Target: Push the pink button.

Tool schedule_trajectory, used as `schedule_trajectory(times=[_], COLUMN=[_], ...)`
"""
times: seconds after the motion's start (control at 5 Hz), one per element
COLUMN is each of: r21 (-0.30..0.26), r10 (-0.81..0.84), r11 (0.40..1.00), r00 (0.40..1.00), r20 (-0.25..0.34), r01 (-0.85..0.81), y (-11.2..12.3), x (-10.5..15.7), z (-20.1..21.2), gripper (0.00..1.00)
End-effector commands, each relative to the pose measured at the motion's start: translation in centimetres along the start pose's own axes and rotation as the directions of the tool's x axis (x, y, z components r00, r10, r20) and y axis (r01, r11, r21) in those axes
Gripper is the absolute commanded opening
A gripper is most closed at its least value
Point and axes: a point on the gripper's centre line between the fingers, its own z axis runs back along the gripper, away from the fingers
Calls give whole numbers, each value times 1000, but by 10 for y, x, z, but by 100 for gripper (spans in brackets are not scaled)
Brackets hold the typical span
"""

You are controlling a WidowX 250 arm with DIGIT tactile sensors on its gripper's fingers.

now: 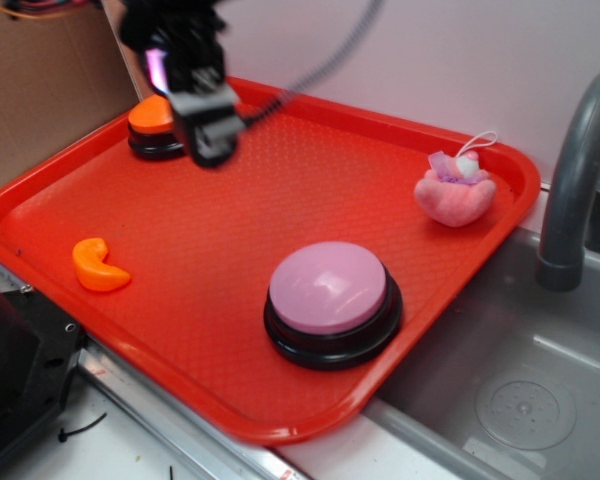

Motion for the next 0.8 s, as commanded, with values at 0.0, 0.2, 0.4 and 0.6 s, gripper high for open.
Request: schedule_trajectory(times=[0.0, 0.2, 0.4, 0.6], r21=[41, 36, 15, -8], r10=[-294, -270, -239, -216], r11=[956, 962, 971, 975], r00=[940, 938, 956, 963], r20=[172, 215, 168, 159], r01=[292, 269, 240, 220], y=[-68, -67, -55, -46], x=[14, 18, 17, 25], z=[-3, -29, -56, -71], gripper=[100, 100, 100, 100])
